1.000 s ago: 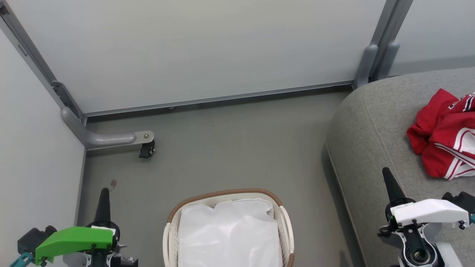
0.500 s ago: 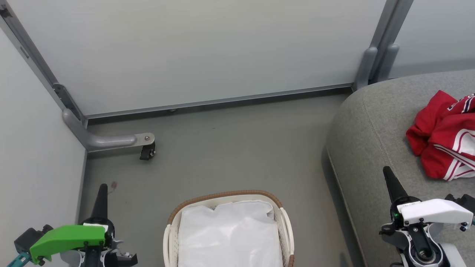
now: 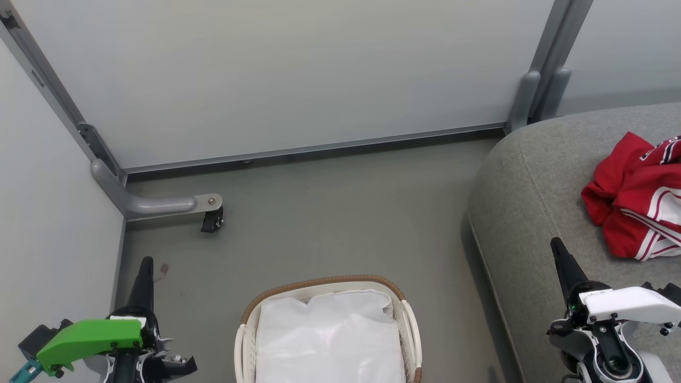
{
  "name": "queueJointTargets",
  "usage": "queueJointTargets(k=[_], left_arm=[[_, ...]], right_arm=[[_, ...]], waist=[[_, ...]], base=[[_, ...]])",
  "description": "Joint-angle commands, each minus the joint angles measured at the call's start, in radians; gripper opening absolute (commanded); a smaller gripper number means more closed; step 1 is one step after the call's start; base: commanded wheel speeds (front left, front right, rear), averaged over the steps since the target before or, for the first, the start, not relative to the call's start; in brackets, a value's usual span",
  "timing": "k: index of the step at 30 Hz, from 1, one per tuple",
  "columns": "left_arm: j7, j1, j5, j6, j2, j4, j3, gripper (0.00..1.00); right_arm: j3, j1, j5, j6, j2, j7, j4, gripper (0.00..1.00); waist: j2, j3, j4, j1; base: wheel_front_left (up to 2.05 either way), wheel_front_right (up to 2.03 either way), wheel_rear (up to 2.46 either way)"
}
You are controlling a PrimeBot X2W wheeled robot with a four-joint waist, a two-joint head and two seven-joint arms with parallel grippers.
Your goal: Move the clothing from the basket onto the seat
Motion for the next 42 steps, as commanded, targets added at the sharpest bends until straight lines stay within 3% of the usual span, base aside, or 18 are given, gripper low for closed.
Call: queueJointTargets(k=[1,22,42], left_arm=[[0.007,-0.016,-0.024,-0.006,0.006,-0.007,0.006,0.0],[0.044,-0.024,-0.15,-0.01,0.007,-0.023,0.019,0.0],[0.044,-0.021,-0.147,-0.01,0.007,-0.022,0.018,0.0]], right_arm=[[-0.004,0.011,0.026,-0.001,-0.006,0.008,-0.009,0.0],[-0.014,0.022,0.17,-0.001,-0.008,0.045,-0.029,0.0],[-0.014,0.022,0.166,-0.001,-0.008,0.045,-0.028,0.0]], waist=[[0.0,-0.001,0.0,0.0],[0.0,-0.015,0.001,0.0],[0.0,-0.015,0.001,0.0]], base=[[0.0,0.0,0.0],[0.0,0.0,0.0],[0.0,0.0,0.0]])
